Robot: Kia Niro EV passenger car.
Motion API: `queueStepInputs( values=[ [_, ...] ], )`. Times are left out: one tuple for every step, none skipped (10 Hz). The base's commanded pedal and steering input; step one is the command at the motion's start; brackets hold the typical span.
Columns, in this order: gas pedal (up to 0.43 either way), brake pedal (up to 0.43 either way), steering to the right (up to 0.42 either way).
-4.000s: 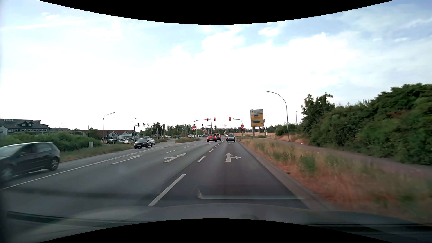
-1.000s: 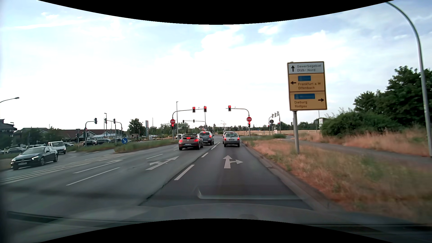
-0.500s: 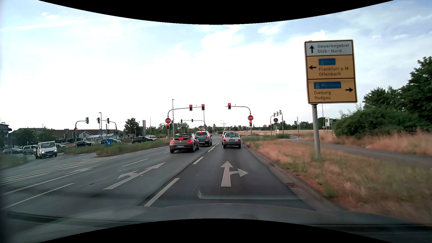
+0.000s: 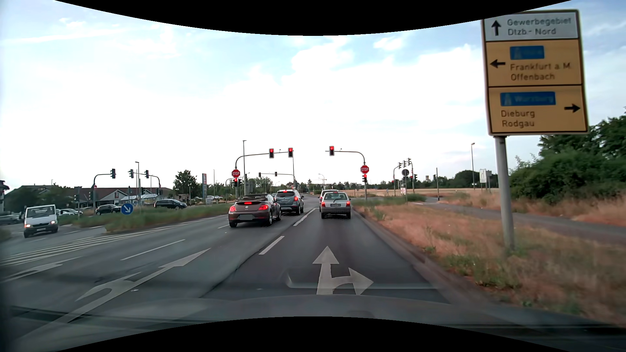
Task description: Follow the waypoints while adhering to traffic rules and regulations
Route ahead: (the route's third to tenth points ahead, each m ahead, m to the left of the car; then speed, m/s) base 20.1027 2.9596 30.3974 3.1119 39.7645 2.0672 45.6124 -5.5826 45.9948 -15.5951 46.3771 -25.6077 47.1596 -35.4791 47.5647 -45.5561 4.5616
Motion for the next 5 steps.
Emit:
queueStepInputs(
  values=[
    [0.000,0.201,-0.001],
    [0.000,0.195,0.000],
    [0.000,0.201,0.000],
    [0.000,0.195,0.000],
    [0.000,0.195,0.000]
  ],
)
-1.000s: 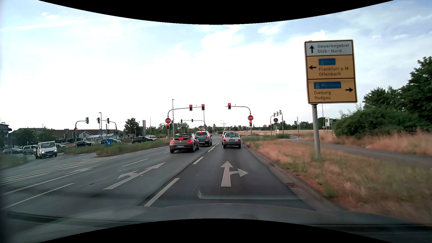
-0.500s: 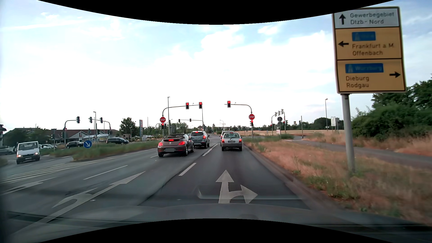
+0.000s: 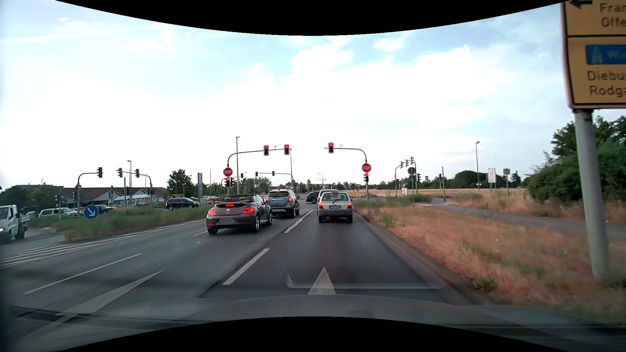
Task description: Follow the waypoints while adhering to traffic rules and regulations
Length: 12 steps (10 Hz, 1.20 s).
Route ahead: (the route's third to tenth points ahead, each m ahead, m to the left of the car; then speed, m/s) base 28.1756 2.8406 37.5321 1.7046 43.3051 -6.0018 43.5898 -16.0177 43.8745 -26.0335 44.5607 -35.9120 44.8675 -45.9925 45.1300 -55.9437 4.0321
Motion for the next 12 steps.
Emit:
queueStepInputs(
  values=[
    [0.000,0.195,0.000],
    [0.000,0.183,0.000],
    [0.000,0.165,0.000],
    [0.000,0.152,0.000],
    [0.000,0.152,-0.001],
    [0.000,0.159,-0.005],
    [0.000,0.165,-0.006],
    [0.000,0.177,-0.007],
    [0.000,0.183,-0.007],
    [0.000,0.189,-0.007],
    [0.000,0.195,-0.007],
    [0.000,0.195,-0.007]
  ],
)
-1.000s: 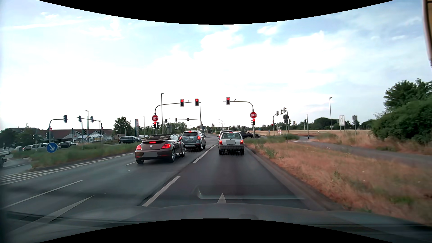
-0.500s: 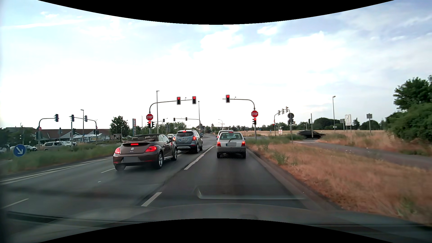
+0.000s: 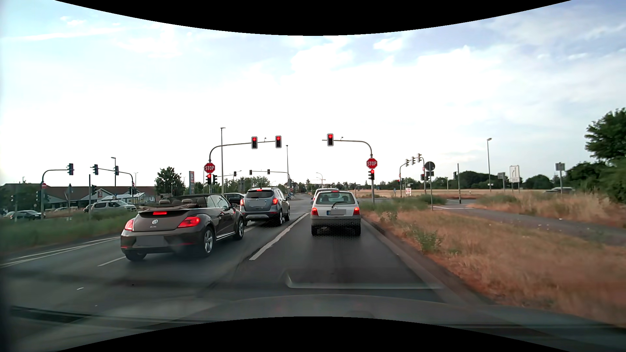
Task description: Follow the waypoints while adhering to traffic rules and regulations
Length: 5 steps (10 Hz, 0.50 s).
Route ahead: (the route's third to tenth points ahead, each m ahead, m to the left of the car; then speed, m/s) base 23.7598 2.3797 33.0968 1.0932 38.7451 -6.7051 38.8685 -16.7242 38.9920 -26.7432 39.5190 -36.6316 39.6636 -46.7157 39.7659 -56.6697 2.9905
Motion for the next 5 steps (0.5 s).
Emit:
queueStepInputs(
  values=[
    [0.000,0.195,-0.007],
    [0.000,0.195,-0.009],
    [0.000,0.195,-0.011],
    [0.000,0.195,-0.012],
    [0.000,0.195,-0.012]
  ],
)
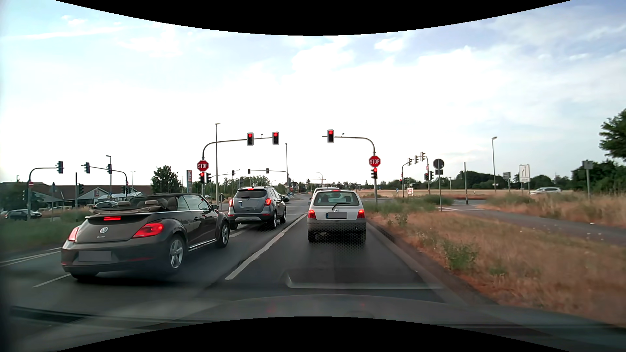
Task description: Follow the waypoints while adhering to traffic rules and regulations
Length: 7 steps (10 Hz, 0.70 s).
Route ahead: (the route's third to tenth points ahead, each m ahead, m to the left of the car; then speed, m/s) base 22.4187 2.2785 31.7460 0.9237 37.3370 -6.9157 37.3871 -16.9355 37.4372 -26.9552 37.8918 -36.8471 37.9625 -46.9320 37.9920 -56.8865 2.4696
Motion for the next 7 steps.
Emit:
queueStepInputs(
  values=[
    [0.000,0.195,-0.012],
    [0.000,0.195,-0.012],
    [0.000,0.195,-0.012],
    [0.000,0.195,-0.011],
    [0.000,0.195,-0.010],
    [0.000,0.201,-0.010],
    [0.000,0.201,-0.010]
  ],
)
